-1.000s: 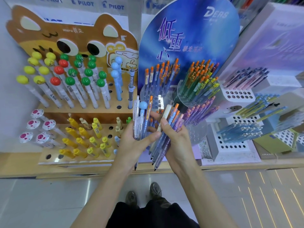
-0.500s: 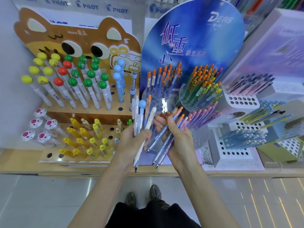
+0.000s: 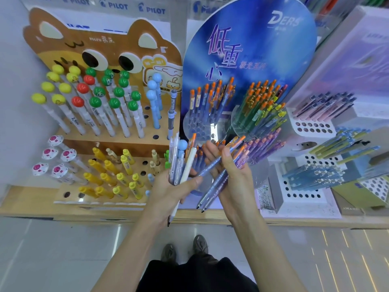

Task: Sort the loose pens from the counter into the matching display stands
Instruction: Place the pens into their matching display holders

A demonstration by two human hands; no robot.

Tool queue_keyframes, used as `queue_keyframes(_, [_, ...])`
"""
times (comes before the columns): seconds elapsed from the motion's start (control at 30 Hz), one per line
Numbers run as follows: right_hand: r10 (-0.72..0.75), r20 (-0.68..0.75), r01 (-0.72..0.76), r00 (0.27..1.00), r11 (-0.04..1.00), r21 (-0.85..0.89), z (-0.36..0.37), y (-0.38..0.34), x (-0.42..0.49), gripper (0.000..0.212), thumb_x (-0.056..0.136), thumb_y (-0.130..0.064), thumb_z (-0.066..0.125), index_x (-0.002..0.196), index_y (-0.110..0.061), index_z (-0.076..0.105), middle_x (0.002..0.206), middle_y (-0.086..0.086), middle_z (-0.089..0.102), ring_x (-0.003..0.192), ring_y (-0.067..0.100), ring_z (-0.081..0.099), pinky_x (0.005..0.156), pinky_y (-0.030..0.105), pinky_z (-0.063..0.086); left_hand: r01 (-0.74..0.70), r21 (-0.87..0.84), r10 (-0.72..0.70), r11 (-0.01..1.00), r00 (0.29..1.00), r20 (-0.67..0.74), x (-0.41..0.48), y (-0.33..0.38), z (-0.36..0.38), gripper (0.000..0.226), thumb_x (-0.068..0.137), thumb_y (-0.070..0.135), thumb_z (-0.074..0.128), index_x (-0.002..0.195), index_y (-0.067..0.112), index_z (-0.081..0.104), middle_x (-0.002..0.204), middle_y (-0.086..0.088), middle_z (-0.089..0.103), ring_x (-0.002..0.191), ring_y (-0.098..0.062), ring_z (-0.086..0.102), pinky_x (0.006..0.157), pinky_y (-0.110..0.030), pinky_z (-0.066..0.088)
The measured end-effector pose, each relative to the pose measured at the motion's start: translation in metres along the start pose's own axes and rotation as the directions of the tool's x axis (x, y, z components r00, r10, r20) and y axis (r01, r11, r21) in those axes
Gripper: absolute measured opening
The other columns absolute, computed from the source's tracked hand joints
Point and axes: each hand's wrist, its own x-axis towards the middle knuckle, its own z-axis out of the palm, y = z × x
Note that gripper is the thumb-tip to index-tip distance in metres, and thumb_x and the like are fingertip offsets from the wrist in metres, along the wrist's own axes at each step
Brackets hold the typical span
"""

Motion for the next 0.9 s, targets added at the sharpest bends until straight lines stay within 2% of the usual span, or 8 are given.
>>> queue_keyframes(0.1, [-0.067, -0.009, 0.065, 0.998, 0.984, -0.165, -0.007, 0.000, -0.005, 0.022, 0.089, -0.028, 0.055, 0.103, -0.012, 0.060, 0.107, 0.006, 0.072, 0.106, 0.018, 0.066, 0.083, 0.028, 0.055, -0.006, 0.026, 0.006, 1.000, 1.000, 0.008, -0.002, -0.001, -0.006, 0.013, 0.080, 0.006, 0.072, 0.078, 0.016, 0.064, 0.042, 0.007, 0.047, 0.037, -0.007, 0.038, 0.040, -0.017, 0.034])
queue_keyframes(0.17, [-0.089, -0.041, 0.074, 0.995, 0.956, -0.282, -0.011, 0.001, -0.008, 0.029, 0.088, -0.033, 0.056, 0.098, -0.006, 0.060, 0.085, 0.001, 0.070, 0.079, 0.015, 0.066, 0.064, 0.022, 0.053, -0.004, 0.052, 0.003, 0.999, 1.000, 0.024, -0.003, -0.003, -0.010, 0.012, 0.081, 0.006, 0.072, 0.079, 0.016, 0.064, 0.042, 0.007, 0.046, 0.038, -0.008, 0.037, 0.040, -0.016, 0.034])
queue_keyframes(0.3, [-0.075, -0.092, 0.037, 0.993, 0.931, -0.364, -0.020, 0.004, -0.014, 0.020, 0.093, -0.022, 0.059, 0.081, -0.009, 0.049, 0.060, 0.006, 0.031, 0.049, 0.013, 0.023, 0.039, 0.020, 0.024, 0.011, 0.084, -0.011, 0.996, 1.000, -0.006, -0.010, -0.011, -0.014, 0.011, 0.084, 0.009, 0.070, 0.081, 0.019, 0.069, 0.046, 0.007, 0.050, 0.041, -0.008, 0.038, 0.042, -0.019, 0.035])
queue_keyframes(0.47, [-0.195, -0.173, 0.072, 0.965, 0.836, -0.544, -0.044, 0.007, -0.017, 0.044, 0.089, -0.018, 0.067, 0.049, -0.026, 0.051, 0.043, -0.015, 0.035, 0.041, 0.006, 0.025, 0.043, 0.017, 0.026, 0.018, 0.047, -0.017, 0.999, 1.000, -0.023, -0.016, -0.014, -0.022, 0.020, 0.091, 0.016, 0.061, 0.083, 0.030, 0.071, 0.088, -0.025, 0.065, 0.047, -0.011, 0.044, 0.050, -0.025, 0.042])
queue_keyframes(0.6, [-0.284, -0.139, 0.130, 0.949, 0.750, -0.649, -0.047, 0.013, -0.010, 0.037, 0.088, -0.022, 0.067, 0.052, -0.027, 0.061, 0.047, -0.011, 0.051, 0.048, 0.004, 0.042, 0.054, 0.019, 0.037, -0.039, 0.094, 0.041, 0.995, 0.999, -0.016, -0.016, -0.018, -0.028, 0.005, 0.095, 0.016, 0.055, 0.093, 0.015, 0.060, 0.066, 0.000, 0.065, 0.048, -0.010, 0.049, 0.049, -0.021, 0.046])
queue_keyframes(0.7, [-0.280, -0.072, 0.157, 0.957, 0.713, -0.683, -0.040, 0.020, -0.003, 0.021, 0.088, -0.024, 0.068, 0.068, -0.017, 0.071, 0.059, 0.012, 0.058, 0.053, 0.011, 0.044, 0.054, 0.019, 0.037, -0.064, 0.117, 0.068, 0.991, 0.997, -0.025, -0.017, -0.022, -0.035, 0.005, 0.096, 0.018, 0.053, 0.095, 0.015, 0.057, 0.056, 0.008, 0.048, 0.051, -0.008, 0.046, 0.052, -0.022, 0.047])
queue_keyframes(0.8, [-0.266, -0.026, 0.158, 0.964, 0.645, -0.748, -0.032, 0.032, 0.005, 0.020, 0.090, -0.022, 0.066, 0.073, -0.011, 0.072, 0.051, -0.013, 0.057, 0.049, 0.000, 0.045, 0.052, 0.009, 0.034, -0.072, 0.137, 0.080, 0.988, 0.995, -0.055, -0.018, -0.024, -0.043, 0.007, 0.094, 0.027, 0.057, 0.098, 0.021, 0.058, 0.054, 0.010, 0.045, 0.051, -0.006, 0.044, 0.051, -0.020, 0.044])
queue_keyframes(0.9, [-0.261, -0.013, 0.151, 0.965, 0.596, -0.789, -0.030, 0.043, 0.012, 0.022, 0.091, -0.021, 0.065, 0.074, -0.007, 0.071, 0.046, -0.018, 0.048, 0.046, 0.002, 0.040, 0.049, 0.012, 0.031, -0.081, 0.117, 0.089, 0.990, 0.994, -0.062, -0.019, -0.021, -0.048, 0.017, 0.086, 0.038, 0.060, 0.097, 0.026, 0.061, 0.054, 0.011, 0.046, 0.050, -0.004, 0.045, 0.048, -0.018, 0.042])
